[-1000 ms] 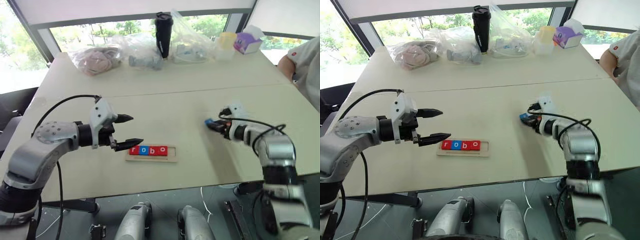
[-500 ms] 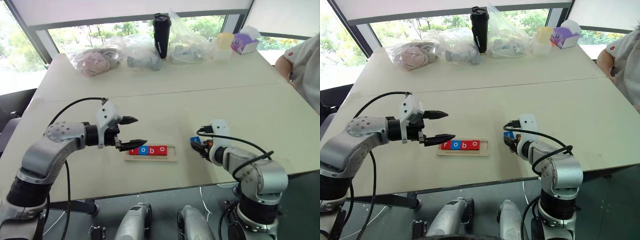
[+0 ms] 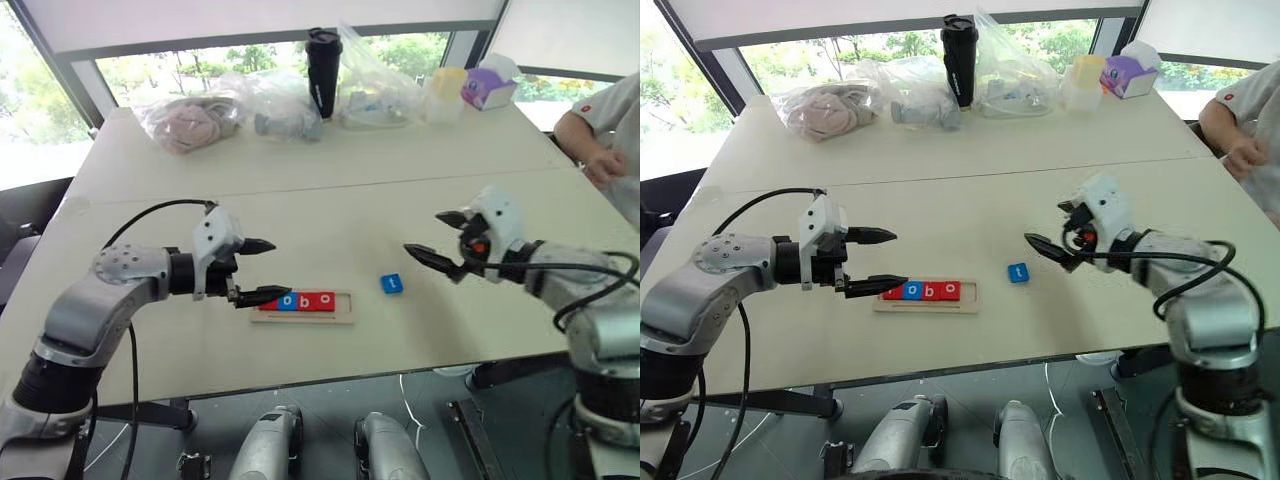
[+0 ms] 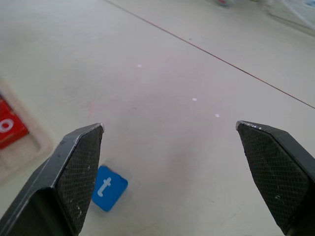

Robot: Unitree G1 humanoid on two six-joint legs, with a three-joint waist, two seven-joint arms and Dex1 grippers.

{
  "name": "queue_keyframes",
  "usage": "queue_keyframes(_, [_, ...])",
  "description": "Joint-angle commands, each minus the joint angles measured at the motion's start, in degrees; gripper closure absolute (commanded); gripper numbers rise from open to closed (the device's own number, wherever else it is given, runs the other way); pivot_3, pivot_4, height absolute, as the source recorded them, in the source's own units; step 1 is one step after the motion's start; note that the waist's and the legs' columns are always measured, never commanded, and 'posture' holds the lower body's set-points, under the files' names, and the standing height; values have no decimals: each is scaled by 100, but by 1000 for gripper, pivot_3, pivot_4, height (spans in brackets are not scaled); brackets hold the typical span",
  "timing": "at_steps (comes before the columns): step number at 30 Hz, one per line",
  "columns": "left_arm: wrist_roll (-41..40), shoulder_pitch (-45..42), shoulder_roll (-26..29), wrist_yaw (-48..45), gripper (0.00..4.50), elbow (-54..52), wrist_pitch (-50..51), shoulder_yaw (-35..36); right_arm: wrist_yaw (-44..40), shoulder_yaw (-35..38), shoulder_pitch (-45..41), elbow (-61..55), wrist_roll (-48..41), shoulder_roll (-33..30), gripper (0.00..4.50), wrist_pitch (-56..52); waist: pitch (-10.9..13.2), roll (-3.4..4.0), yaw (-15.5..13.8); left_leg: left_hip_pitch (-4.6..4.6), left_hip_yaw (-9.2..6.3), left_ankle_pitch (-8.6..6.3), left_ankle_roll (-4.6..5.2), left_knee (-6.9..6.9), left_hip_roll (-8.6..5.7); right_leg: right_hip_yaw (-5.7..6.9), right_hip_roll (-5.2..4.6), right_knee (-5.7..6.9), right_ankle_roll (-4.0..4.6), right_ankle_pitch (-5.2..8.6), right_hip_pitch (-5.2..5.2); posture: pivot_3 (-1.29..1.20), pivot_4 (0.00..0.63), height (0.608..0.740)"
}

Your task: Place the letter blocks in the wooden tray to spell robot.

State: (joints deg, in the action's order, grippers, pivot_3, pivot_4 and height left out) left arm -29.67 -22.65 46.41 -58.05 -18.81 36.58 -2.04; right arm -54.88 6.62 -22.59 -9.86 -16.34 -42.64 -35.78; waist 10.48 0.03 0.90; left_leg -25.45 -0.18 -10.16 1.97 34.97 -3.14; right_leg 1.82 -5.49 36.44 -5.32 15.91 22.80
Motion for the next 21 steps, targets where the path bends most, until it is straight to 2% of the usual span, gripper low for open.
queue_keyframes(1, [4, -28, 143, -97, 0, -241, -91, 104, -846, -535, -483, 1257, 321, -162, 32, 1356, 0, 0, 6, 0, 1, 0, 0, 2, 0, 0, 0, 0, 0, 0, 0, 0, 150, 740])
queue_keyframes(4, [-30, 31, 201, -78, 0, -403, -41, 189, -1520, -1087, -880, 2301, 645, -182, 32, 2342, 1, 0, -13, 0, 0, 1, 1, 5, 1, 0, 0, 1, 0, 0, -1, 0, 150, 740])
queue_keyframes(10, [30, 467, 495, -40, 0, -795, -13, 409, -2382, -1848, -1544, 3730, 1137, -21, 32, 3441, 2, 0, -17, -3, 1, -3, 2, 6, 0, -1, -3, -5, -1, -1, -2, 0, 150, 740])
queue_keyframes(18, [-122, 850, 553, 204, 0, -1142, 154, 651, -2658, -2029, -1981, 4729, 1374, 247, 32, 4168, 3, 0, -25, -1, -2, -12, -13, 7, 0, -1, -3, -2, 0, -2, -2, 0, 150, 740])
queue_keyframes(21, [-145, 849, 549, 260, 0, -1180, 199, 644, -2672, -2030, -2090, 5002, 1406, 401, 887, 4360, 2, 0, -21, 3, -2, -12, -14, 6, 0, -2, -2, -3, -1, -2, -3, 0, 150, 740])
